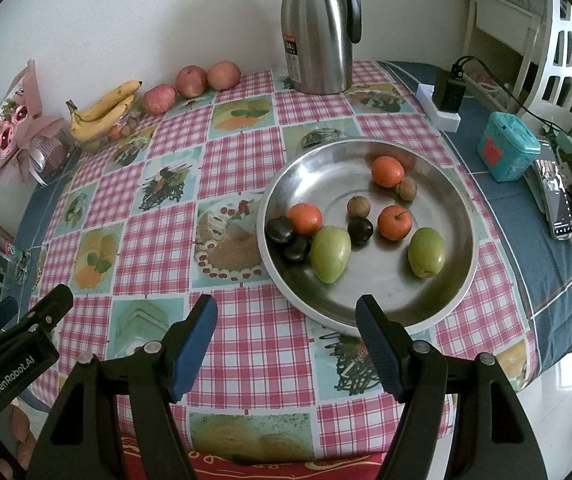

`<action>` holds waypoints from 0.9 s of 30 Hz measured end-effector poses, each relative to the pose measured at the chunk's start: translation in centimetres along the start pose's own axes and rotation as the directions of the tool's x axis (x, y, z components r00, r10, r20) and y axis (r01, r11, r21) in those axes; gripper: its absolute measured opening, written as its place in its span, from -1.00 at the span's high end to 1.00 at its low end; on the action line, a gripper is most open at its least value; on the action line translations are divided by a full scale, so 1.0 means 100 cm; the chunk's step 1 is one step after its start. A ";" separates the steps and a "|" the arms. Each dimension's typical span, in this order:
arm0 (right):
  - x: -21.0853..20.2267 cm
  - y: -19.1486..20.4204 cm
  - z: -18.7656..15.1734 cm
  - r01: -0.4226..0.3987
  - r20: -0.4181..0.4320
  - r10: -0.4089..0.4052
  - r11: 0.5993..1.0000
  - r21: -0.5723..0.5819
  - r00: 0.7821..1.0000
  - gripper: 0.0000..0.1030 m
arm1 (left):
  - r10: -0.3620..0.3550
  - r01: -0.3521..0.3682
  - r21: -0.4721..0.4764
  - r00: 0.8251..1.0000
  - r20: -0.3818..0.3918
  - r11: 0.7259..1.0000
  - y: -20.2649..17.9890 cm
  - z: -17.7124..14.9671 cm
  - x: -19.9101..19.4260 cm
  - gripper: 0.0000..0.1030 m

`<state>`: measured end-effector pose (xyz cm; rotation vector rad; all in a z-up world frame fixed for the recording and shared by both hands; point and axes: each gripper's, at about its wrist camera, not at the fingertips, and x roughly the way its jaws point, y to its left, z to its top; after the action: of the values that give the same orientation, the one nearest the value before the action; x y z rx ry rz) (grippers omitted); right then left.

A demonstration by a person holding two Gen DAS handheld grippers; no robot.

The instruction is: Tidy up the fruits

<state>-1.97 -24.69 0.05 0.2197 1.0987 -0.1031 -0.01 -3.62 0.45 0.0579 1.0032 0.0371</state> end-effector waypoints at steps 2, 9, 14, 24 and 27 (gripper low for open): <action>0.000 0.000 0.000 0.000 -0.001 0.000 1.000 -0.001 1.000 -0.41 | 0.000 0.000 -0.001 1.000 0.000 1.000 0.000 0.000 0.000 -0.94; 0.000 0.000 0.000 0.001 -0.002 -0.001 1.000 -0.002 1.000 -0.41 | -0.002 0.002 -0.004 1.000 -0.003 1.000 0.002 0.000 0.001 -0.94; 0.000 0.000 0.000 0.000 -0.003 0.000 1.000 -0.001 1.000 -0.41 | 0.000 0.000 -0.003 1.000 -0.003 1.000 0.002 0.000 0.001 -0.94; 0.000 0.001 0.001 0.000 -0.003 0.000 1.000 -0.002 1.000 -0.41 | 0.000 0.000 -0.003 1.000 -0.002 1.000 0.002 0.000 0.001 -0.94; 0.001 0.001 0.000 -0.001 -0.006 0.001 1.000 -0.001 1.000 -0.41 | 0.000 0.000 -0.004 1.000 -0.003 1.000 0.001 0.000 0.001 -0.94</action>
<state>-1.89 -24.60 -0.01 0.2197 1.1049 -0.1010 0.06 -3.55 0.40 0.0539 1.0065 0.0399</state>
